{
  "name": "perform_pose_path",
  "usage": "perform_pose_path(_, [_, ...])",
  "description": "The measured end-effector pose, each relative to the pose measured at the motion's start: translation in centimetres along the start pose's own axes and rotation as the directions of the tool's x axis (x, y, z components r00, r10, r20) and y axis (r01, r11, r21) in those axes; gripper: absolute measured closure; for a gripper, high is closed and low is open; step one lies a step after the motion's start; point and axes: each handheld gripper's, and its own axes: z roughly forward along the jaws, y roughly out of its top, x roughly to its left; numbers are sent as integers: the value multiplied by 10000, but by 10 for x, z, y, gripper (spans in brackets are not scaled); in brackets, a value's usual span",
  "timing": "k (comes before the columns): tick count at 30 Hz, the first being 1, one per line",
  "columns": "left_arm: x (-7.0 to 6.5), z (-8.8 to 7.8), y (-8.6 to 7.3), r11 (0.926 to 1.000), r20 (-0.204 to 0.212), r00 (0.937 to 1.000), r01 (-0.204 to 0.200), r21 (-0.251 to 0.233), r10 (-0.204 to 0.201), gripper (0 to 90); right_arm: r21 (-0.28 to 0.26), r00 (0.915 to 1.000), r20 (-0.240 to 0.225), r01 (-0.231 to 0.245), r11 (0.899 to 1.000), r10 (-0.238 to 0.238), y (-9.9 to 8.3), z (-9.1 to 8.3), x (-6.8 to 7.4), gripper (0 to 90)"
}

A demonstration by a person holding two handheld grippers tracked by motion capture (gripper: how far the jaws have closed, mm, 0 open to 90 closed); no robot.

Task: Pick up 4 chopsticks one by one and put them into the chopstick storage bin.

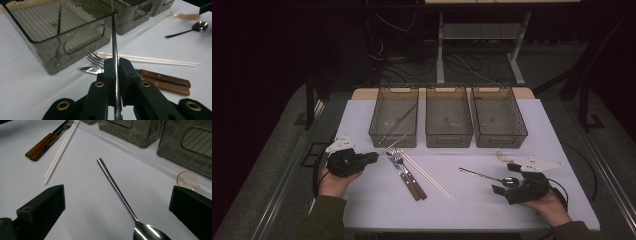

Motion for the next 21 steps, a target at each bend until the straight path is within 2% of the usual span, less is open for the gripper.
perform_pose_path(16, [13,9,19,9994,-344,9992,212,-262,-221,843,-28,10000,-7,-20,10000,20,0,0,-1,6])
perform_pose_path(21, [19,10,28,9983,-271,9989,375,-456,-388,843,-92,10000,-29,-88,9999,88,0,-1,-1,6])
